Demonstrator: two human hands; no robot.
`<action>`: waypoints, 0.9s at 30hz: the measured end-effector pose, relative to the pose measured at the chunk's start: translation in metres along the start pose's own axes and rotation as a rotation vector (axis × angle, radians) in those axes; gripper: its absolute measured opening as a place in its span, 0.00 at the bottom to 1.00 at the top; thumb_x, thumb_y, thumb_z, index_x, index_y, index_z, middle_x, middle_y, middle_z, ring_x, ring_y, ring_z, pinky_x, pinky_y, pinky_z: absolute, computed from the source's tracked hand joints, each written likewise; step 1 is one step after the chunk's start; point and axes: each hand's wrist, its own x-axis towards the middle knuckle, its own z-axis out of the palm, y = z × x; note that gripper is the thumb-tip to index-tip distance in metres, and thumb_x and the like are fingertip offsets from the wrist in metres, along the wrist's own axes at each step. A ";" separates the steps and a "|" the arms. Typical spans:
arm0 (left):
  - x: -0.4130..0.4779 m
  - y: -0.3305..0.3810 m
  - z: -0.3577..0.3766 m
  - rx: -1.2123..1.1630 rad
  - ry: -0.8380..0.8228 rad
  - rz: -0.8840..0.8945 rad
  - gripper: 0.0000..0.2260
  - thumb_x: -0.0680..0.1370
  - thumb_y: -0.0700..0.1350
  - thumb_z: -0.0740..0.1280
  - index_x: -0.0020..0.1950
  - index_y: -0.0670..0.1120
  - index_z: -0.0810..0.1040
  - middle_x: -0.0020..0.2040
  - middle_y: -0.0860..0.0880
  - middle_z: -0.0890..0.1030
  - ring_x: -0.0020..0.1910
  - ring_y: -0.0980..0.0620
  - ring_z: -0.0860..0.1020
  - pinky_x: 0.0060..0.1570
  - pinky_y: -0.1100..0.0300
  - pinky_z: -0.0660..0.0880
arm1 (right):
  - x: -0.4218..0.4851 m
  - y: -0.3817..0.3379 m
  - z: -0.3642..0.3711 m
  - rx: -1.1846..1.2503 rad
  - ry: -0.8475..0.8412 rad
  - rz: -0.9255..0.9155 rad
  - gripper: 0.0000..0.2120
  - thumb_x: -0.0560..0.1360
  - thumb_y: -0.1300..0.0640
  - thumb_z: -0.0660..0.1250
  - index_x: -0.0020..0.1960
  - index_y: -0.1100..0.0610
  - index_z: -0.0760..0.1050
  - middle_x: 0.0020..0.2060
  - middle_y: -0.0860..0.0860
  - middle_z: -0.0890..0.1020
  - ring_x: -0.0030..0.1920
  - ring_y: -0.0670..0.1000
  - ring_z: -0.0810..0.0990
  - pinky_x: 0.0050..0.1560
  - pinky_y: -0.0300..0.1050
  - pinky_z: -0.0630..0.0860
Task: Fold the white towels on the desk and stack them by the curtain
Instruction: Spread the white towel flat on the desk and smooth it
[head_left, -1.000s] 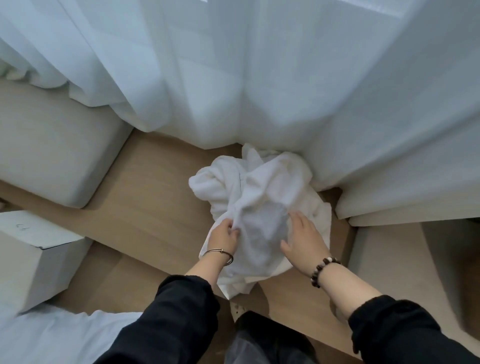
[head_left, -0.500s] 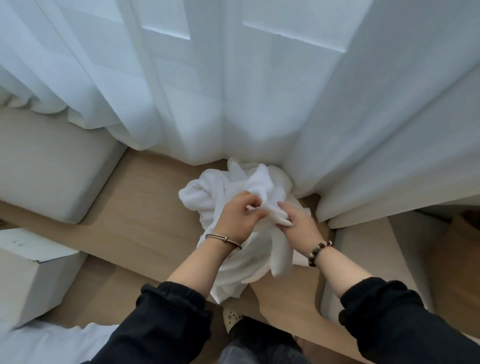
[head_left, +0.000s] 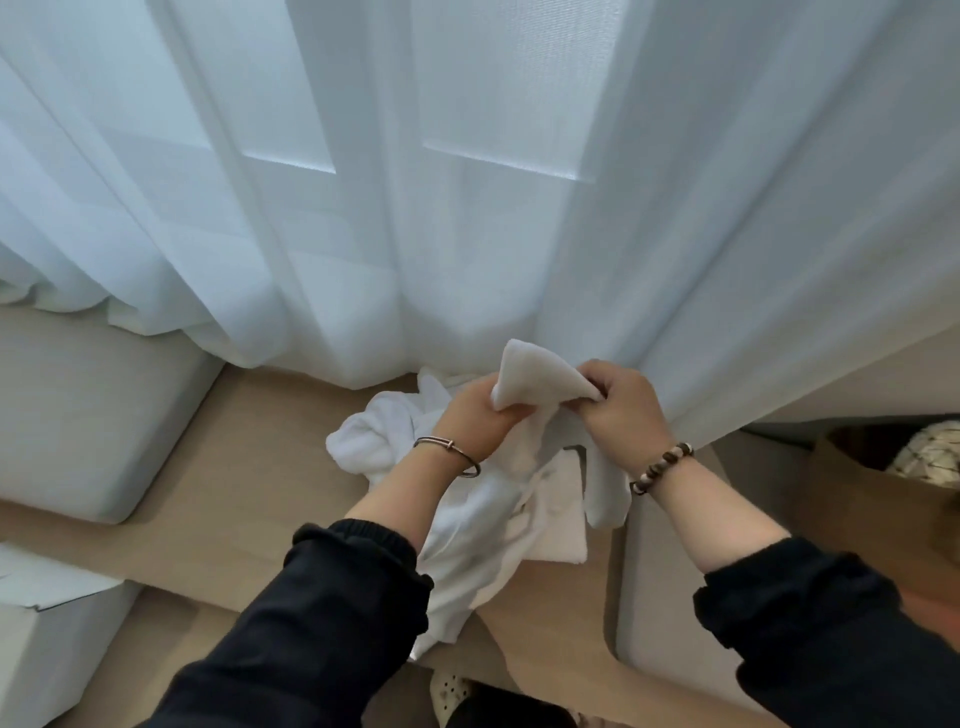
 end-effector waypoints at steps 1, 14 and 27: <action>0.003 0.006 0.001 -0.020 0.052 0.008 0.08 0.75 0.41 0.70 0.39 0.51 0.74 0.36 0.55 0.77 0.38 0.54 0.74 0.37 0.66 0.69 | -0.001 -0.002 -0.005 0.063 0.041 0.021 0.03 0.70 0.66 0.71 0.39 0.61 0.77 0.33 0.56 0.79 0.35 0.50 0.74 0.35 0.43 0.68; 0.015 0.082 0.026 -0.460 0.045 -0.054 0.06 0.63 0.41 0.64 0.38 0.46 0.77 0.36 0.49 0.80 0.40 0.50 0.77 0.45 0.50 0.75 | -0.014 0.016 -0.042 0.282 -0.080 0.209 0.11 0.65 0.55 0.78 0.43 0.43 0.80 0.39 0.39 0.84 0.41 0.38 0.81 0.41 0.37 0.75; 0.003 0.058 0.102 -0.117 -0.630 -0.019 0.29 0.60 0.58 0.76 0.59 0.57 0.74 0.54 0.57 0.82 0.55 0.57 0.80 0.54 0.61 0.76 | -0.069 0.015 -0.114 0.326 0.325 0.309 0.10 0.65 0.57 0.78 0.43 0.52 0.80 0.41 0.48 0.84 0.43 0.48 0.83 0.43 0.42 0.79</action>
